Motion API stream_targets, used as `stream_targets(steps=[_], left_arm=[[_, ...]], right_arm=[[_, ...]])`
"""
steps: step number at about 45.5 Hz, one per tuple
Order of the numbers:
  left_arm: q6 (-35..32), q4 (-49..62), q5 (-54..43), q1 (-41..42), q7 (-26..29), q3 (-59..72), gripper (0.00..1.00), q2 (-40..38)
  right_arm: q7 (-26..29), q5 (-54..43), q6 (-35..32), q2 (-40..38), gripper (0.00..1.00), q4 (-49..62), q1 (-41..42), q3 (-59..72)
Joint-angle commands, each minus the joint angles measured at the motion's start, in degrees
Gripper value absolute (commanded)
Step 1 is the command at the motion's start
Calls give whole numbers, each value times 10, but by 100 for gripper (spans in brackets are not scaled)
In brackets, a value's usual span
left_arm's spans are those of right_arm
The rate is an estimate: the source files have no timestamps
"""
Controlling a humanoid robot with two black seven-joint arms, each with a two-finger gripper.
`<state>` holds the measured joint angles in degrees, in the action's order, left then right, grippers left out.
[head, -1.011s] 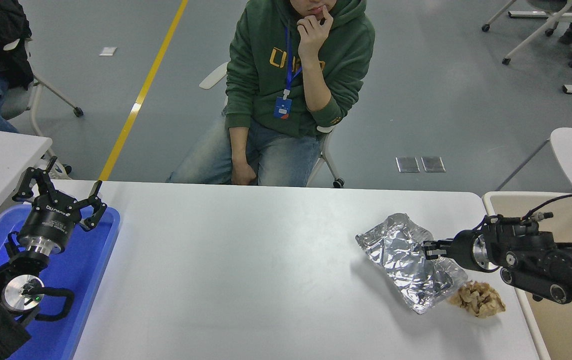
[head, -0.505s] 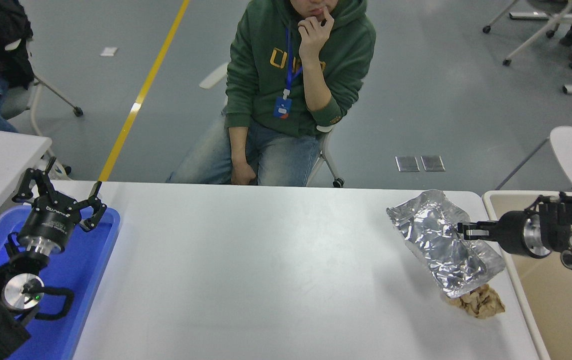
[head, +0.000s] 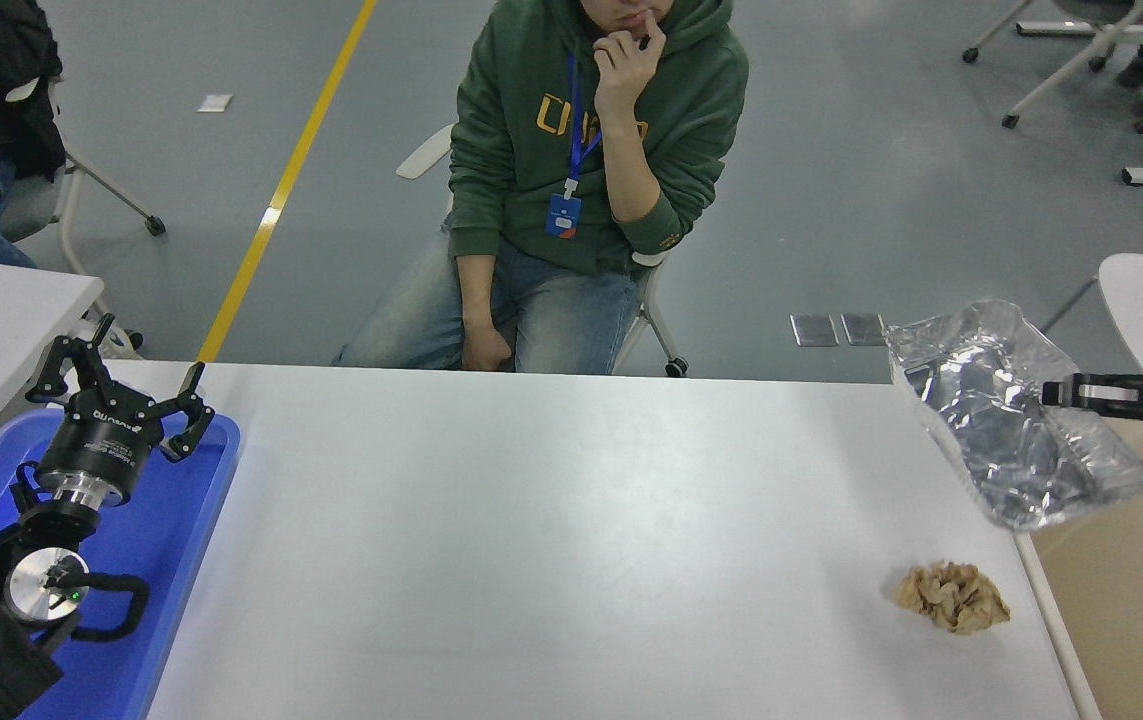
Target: Clean the table surface
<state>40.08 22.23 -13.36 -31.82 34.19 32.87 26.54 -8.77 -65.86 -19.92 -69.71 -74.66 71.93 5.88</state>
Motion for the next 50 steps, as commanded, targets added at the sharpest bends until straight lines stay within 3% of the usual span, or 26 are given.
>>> stream_targets(steps=[1, 21, 35, 50], left_arm=[[0, 0, 0, 0, 0, 0, 100, 0], [0, 0, 0, 0, 0, 0, 100, 0], [0, 0, 0, 0, 0, 0, 100, 0], [0, 0, 0, 0, 0, 0, 100, 0]], right_arm=[[-1, 0, -40, -41, 0, -5, 3, -34], [1, 0, -36, -39, 0, 6, -3, -34], [2, 21, -16, -18, 0, 119, -14, -30], [2, 103, 71, 72, 0, 300, -128, -27]])
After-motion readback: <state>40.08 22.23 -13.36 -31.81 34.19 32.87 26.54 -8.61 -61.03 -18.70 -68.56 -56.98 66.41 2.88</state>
